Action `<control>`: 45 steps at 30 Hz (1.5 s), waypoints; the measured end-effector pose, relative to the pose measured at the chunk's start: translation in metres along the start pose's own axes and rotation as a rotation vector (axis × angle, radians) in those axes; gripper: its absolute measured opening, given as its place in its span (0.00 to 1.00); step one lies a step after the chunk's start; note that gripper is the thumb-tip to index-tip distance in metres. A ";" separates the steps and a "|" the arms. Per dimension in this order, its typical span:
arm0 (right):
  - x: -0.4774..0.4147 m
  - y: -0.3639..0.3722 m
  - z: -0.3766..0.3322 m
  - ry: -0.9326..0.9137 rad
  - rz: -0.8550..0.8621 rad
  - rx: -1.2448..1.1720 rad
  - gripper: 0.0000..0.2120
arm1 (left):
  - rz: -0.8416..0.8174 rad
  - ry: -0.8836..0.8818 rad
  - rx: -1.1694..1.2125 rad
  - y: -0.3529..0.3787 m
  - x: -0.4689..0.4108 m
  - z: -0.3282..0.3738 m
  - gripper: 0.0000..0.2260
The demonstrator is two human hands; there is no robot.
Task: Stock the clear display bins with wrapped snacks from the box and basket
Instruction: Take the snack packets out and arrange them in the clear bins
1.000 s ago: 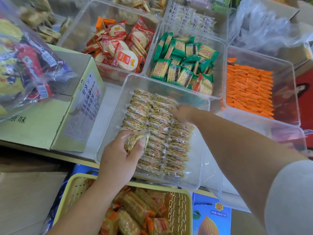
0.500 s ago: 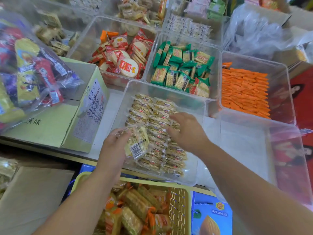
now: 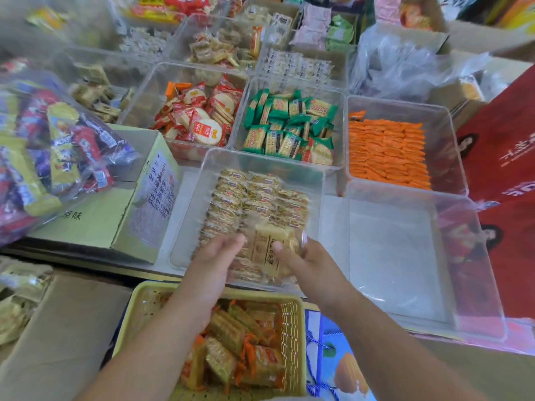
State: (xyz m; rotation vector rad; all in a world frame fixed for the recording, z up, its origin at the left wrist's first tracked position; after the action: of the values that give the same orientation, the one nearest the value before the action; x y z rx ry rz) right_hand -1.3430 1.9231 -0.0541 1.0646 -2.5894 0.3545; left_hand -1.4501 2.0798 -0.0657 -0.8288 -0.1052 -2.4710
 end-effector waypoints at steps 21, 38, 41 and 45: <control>0.035 -0.022 0.004 -0.491 -0.025 0.536 0.35 | 0.026 -0.154 0.283 0.016 0.006 -0.003 0.05; -0.149 -0.079 -0.041 -0.219 0.085 1.439 0.13 | 0.305 0.071 -1.133 -0.071 -0.061 -0.027 0.41; -0.168 -0.065 -0.041 -0.167 0.073 1.574 0.10 | 0.245 0.093 -1.089 -0.070 -0.064 -0.032 0.43; -0.188 -0.049 -0.037 -0.045 0.062 1.724 0.19 | 0.257 0.110 -1.100 -0.068 -0.067 -0.028 0.45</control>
State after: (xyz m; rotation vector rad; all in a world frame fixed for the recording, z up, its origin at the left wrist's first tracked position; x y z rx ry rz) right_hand -1.1746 2.0219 -0.0865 1.2335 -1.8388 2.7692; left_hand -1.4540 2.1622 -0.1215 -0.9998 1.4001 -2.1941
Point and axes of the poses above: each hand's wrist, its own x-axis away from the middle knuckle, its own y-axis out of the palm, z = x × y, the point moved 2 cm from there along -x, towards the middle knuckle, and after that the axes turned 4 degrees about -x, right-handed, at the moved point
